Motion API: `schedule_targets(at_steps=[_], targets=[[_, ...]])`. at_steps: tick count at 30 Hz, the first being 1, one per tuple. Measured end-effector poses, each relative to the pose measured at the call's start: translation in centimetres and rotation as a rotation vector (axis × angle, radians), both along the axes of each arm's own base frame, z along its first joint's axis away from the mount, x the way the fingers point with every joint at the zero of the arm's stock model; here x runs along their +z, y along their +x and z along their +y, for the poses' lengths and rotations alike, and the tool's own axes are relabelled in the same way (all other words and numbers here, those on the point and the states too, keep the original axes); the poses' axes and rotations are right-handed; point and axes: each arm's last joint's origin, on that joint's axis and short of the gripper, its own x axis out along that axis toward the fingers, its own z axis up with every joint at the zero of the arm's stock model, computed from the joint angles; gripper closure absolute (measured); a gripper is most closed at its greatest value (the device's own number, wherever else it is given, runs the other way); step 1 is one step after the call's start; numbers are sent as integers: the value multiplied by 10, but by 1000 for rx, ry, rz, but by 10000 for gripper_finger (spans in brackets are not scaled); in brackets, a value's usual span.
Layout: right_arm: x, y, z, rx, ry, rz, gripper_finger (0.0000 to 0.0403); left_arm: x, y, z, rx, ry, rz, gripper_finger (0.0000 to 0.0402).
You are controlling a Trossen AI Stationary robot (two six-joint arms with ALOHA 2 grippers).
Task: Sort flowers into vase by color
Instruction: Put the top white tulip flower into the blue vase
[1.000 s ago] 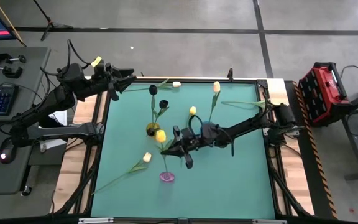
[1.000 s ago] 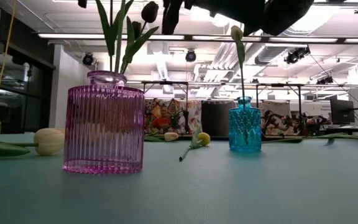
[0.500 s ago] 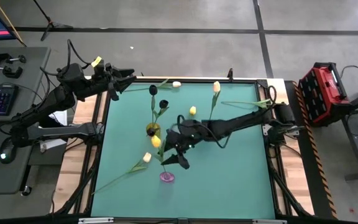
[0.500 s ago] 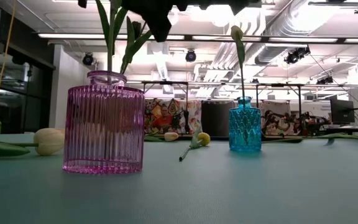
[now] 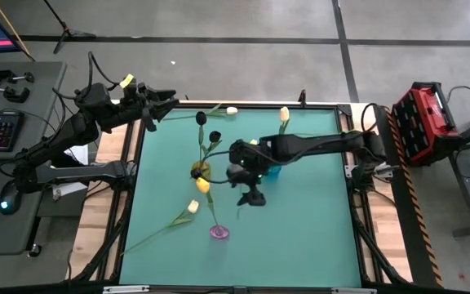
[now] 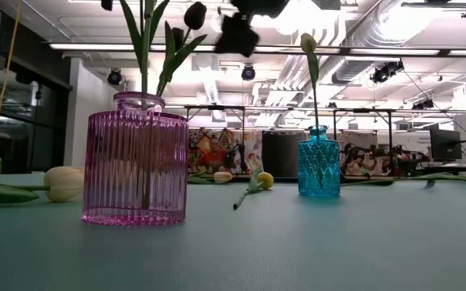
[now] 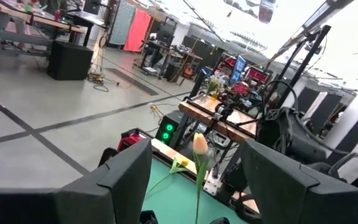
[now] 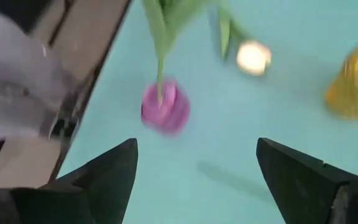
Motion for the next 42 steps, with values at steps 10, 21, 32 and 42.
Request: schedule_targets(at_steps=[10,21,32,42], targets=[[20,-69,2,-13,-1,281,105,-7,4,4,54,-40,55,167],[-3,-164,12,-465,206,131,123,-46,41,40,209,-266,275,169],[-15,-175,11,-777,470,-39,123,-86,51,191,230,-487,516,176],[-14,-172,10,-870,494,-61,123,-180,77,226,175,-490,1036,176]])
